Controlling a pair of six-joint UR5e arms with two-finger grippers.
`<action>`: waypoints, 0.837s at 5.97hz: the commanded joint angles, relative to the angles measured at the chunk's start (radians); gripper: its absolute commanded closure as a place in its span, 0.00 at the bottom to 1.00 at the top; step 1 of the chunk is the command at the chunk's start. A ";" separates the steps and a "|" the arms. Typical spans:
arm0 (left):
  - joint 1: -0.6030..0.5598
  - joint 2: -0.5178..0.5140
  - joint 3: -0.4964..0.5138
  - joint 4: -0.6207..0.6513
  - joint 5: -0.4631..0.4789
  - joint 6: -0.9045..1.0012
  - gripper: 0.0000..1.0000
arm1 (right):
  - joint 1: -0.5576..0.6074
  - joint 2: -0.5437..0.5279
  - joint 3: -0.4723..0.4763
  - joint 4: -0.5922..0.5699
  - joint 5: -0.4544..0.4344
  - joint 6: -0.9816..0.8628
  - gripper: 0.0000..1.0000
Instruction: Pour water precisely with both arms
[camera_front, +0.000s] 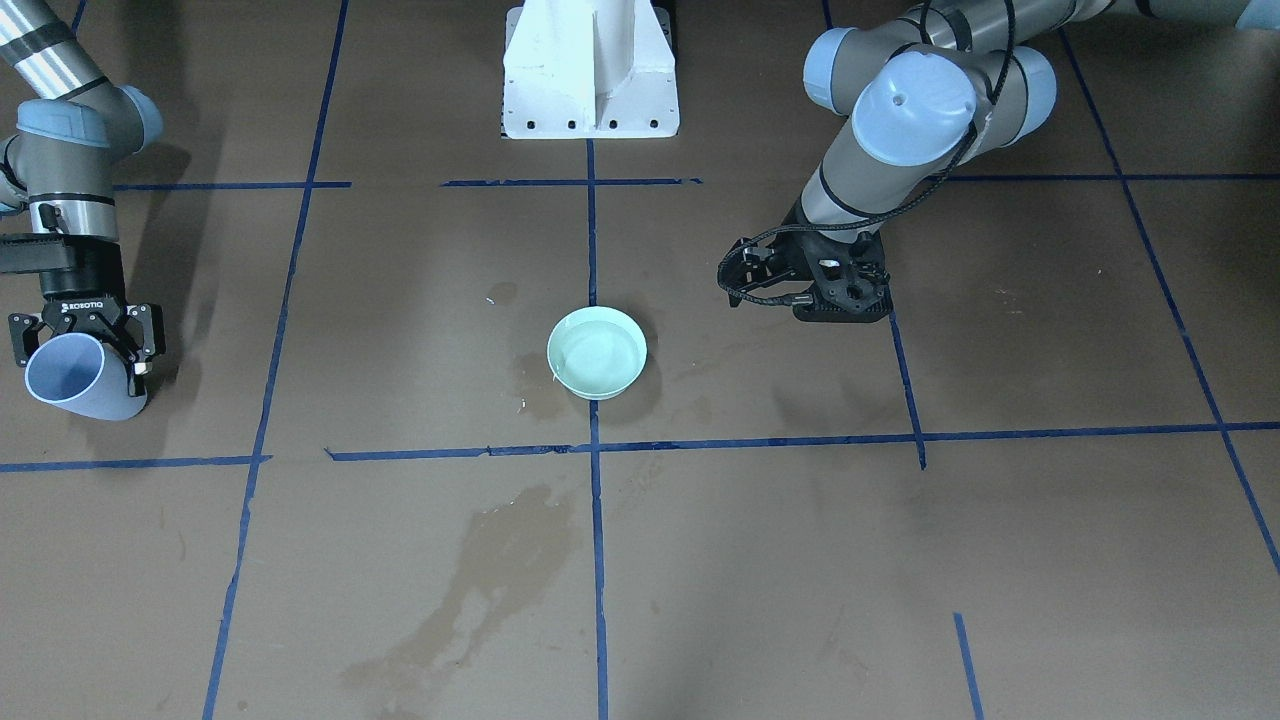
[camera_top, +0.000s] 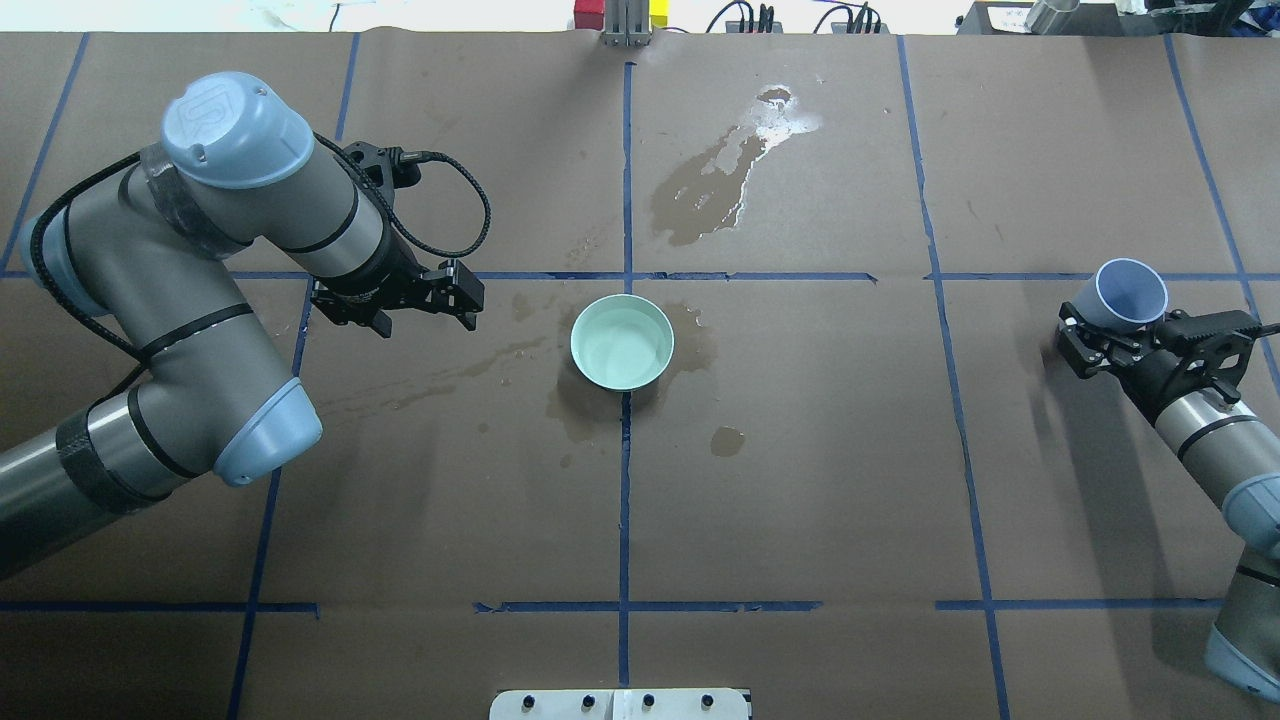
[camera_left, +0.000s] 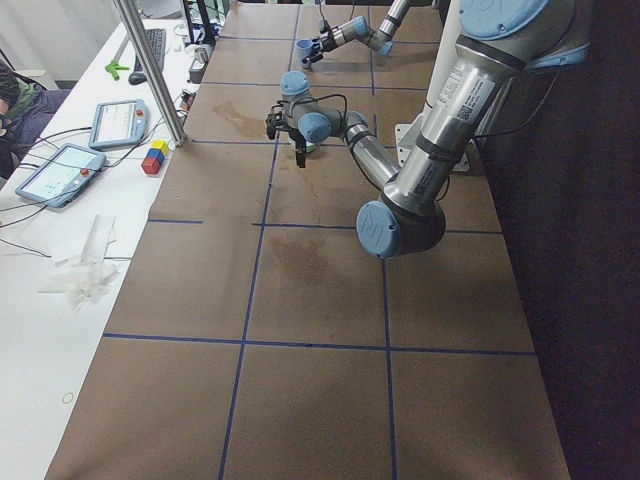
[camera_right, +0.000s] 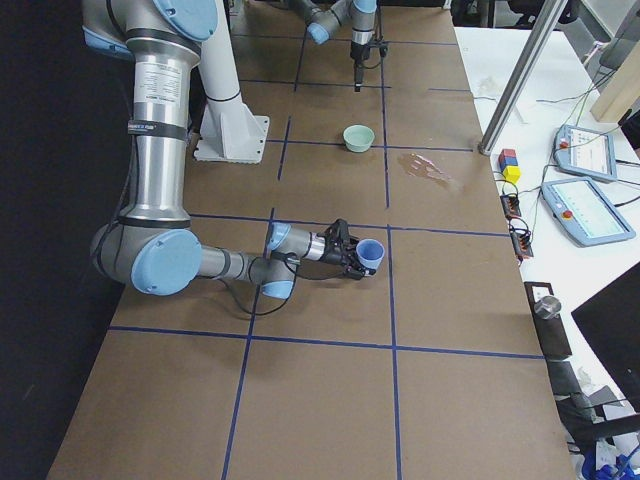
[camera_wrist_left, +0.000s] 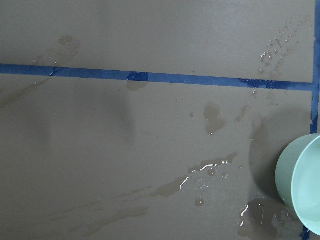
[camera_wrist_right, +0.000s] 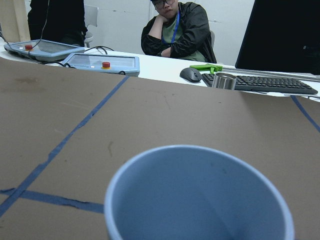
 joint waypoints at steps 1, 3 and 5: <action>0.000 0.000 -0.002 0.000 0.000 0.000 0.00 | 0.038 -0.004 0.057 -0.004 0.012 -0.130 0.98; 0.000 0.000 -0.002 0.000 0.000 0.000 0.00 | 0.043 -0.001 0.190 -0.075 0.012 -0.293 0.97; 0.002 0.000 -0.006 0.000 0.000 0.000 0.00 | 0.039 0.054 0.359 -0.360 0.012 -0.303 0.97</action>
